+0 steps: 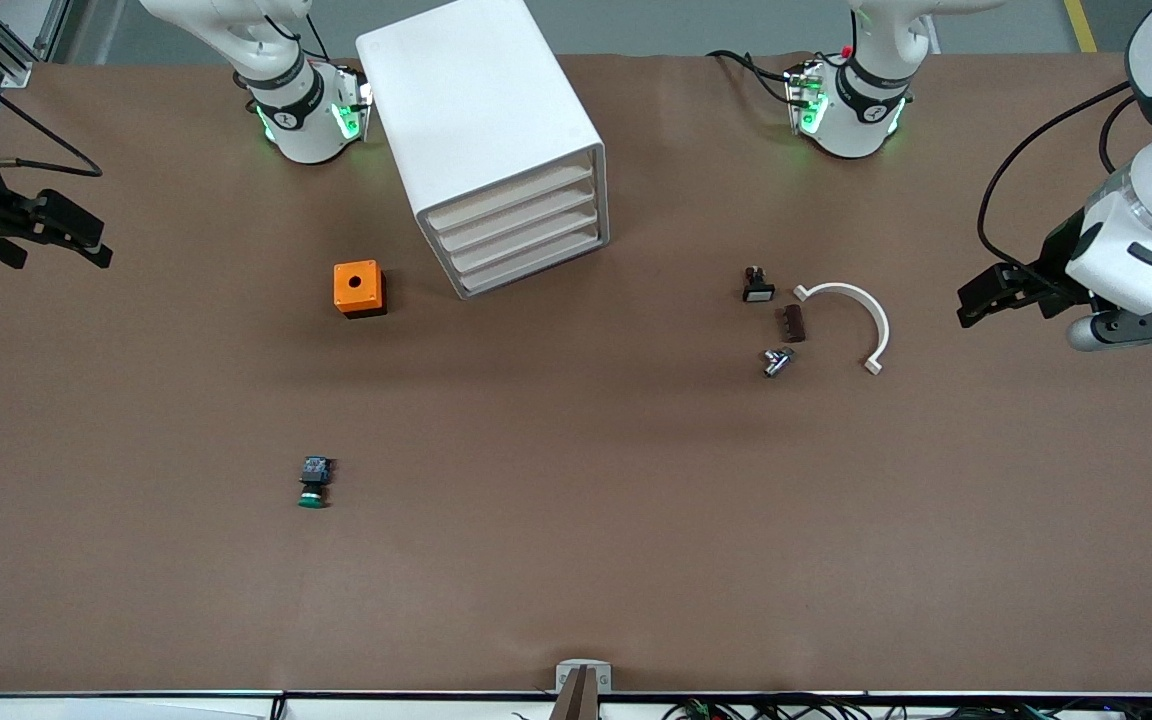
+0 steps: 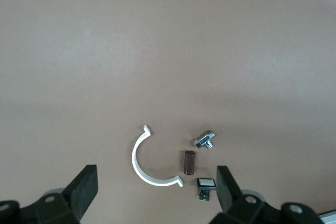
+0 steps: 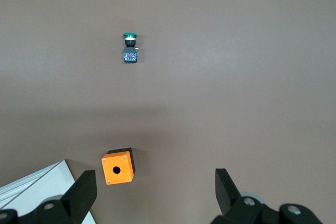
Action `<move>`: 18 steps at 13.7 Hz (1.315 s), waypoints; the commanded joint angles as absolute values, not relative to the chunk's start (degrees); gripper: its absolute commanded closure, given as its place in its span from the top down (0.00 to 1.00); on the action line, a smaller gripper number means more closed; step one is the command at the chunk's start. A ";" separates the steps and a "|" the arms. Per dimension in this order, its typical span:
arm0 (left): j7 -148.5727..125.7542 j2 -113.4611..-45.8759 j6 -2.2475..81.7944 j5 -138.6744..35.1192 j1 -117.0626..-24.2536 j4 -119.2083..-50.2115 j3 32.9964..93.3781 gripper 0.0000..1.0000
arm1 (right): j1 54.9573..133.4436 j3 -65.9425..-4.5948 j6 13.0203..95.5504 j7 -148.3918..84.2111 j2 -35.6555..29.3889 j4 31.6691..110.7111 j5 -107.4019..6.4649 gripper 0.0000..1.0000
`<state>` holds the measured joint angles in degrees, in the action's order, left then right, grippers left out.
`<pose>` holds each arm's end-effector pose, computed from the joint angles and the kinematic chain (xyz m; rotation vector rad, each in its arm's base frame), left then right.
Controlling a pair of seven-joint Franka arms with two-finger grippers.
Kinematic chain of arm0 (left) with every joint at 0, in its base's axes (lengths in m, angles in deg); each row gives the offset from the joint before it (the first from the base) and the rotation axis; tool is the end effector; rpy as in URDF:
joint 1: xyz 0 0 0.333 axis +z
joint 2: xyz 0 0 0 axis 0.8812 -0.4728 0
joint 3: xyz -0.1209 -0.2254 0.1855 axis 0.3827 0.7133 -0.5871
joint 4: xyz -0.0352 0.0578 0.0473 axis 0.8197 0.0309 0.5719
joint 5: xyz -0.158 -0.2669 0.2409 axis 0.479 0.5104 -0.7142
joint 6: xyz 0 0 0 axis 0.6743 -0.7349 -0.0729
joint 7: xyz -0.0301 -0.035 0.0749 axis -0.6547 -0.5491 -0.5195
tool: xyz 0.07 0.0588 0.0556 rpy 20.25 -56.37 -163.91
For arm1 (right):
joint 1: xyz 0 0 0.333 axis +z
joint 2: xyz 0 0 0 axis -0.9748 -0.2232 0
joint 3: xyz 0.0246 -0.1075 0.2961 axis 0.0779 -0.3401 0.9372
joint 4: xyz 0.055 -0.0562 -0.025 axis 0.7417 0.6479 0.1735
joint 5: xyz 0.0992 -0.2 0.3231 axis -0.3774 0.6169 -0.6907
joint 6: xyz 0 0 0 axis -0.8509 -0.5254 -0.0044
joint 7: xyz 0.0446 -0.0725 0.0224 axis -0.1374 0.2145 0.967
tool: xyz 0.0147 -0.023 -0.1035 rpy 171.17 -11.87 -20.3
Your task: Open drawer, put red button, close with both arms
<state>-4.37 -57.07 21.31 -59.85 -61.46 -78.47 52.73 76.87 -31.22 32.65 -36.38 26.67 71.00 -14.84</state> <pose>0.5767 -0.0750 0.5806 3.1071 0.1675 0.0508 0.5251 -0.0134 0.6181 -3.1163 0.0260 -0.0389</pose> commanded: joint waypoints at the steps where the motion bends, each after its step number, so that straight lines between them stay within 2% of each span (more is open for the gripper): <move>1: -5.20 -55.63 21.66 -61.03 -61.17 -79.04 52.86 0.99 | 76.84 -31.40 32.97 -36.33 28.59 72.71 -15.82 1.00; 8: -8.62 -50.98 25.78 -60.33 -59.41 -84.31 52.95 0.99 | 76.57 -31.67 33.06 -36.33 28.51 72.71 -15.82 1.00; 13: -10.30 -54.48 25.71 -60.24 -58.97 -79.93 52.86 0.99 | 76.75 -31.58 33.06 -36.24 28.59 72.63 -15.73 1.00; 18: -10.04 -61.94 25.71 -60.77 -59.15 -72.37 52.86 0.99 | 76.75 -31.58 32.97 -36.16 28.59 72.71 -15.73 1.00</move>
